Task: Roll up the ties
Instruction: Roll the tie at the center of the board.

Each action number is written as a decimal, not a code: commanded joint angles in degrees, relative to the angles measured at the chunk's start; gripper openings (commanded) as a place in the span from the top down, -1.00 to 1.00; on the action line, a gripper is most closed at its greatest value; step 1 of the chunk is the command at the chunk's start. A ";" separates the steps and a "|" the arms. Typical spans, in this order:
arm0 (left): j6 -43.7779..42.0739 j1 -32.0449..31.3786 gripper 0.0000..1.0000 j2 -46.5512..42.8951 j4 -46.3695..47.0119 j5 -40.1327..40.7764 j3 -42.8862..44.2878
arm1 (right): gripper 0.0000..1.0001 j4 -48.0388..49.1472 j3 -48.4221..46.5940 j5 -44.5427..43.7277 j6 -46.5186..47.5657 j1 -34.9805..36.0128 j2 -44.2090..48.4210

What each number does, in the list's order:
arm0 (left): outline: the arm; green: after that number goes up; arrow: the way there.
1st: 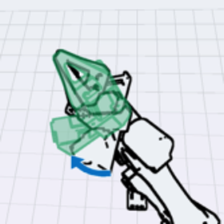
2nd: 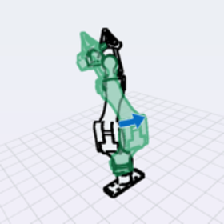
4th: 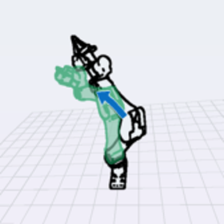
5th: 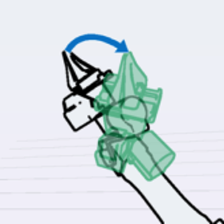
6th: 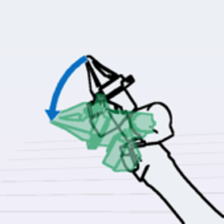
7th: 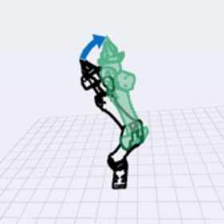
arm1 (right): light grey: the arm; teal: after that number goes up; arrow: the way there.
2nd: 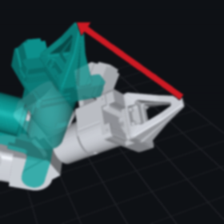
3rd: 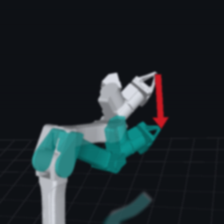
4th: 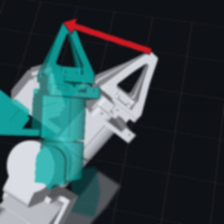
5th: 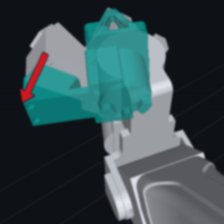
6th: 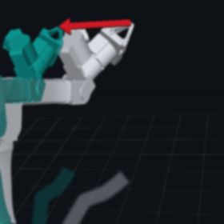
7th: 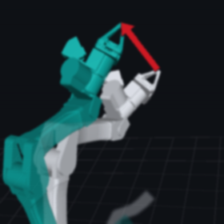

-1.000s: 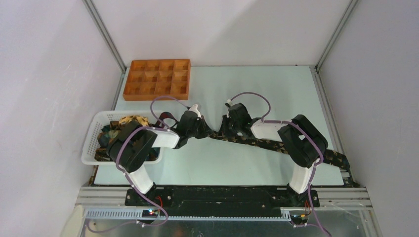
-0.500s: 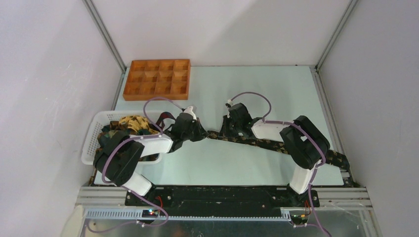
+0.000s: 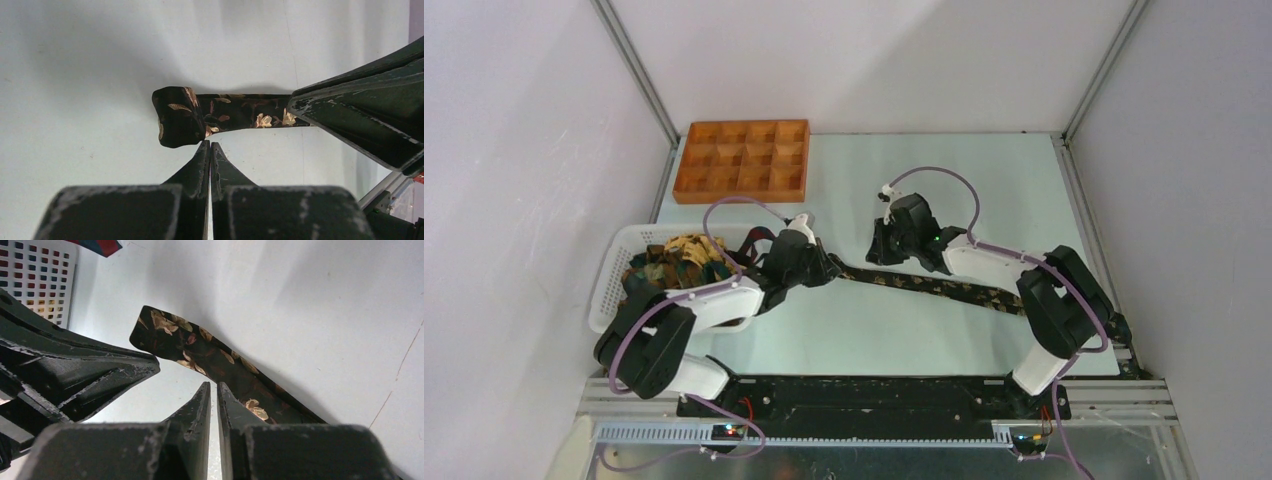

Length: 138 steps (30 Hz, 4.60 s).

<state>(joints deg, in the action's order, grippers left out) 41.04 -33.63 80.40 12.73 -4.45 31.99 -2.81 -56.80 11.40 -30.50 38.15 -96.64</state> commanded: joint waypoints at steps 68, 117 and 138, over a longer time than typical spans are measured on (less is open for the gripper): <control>2.14 8.61 1.00 8.21 0.63 -1.21 5.69 | 1.00 1.36 -8.05 4.25 -3.30 3.28 -9.28; 4.18 3.81 1.00 4.67 2.49 -4.35 5.63 | 1.00 8.70 -8.13 5.98 -8.00 2.28 -16.56; 3.88 2.80 1.00 7.89 2.98 -3.26 7.04 | 0.93 -4.66 -6.94 -6.59 -2.30 2.15 0.10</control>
<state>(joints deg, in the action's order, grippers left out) 45.01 -30.26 87.29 14.09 -7.88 36.77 -5.06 -63.29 8.62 -34.96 40.25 -99.94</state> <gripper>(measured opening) 0.003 0.034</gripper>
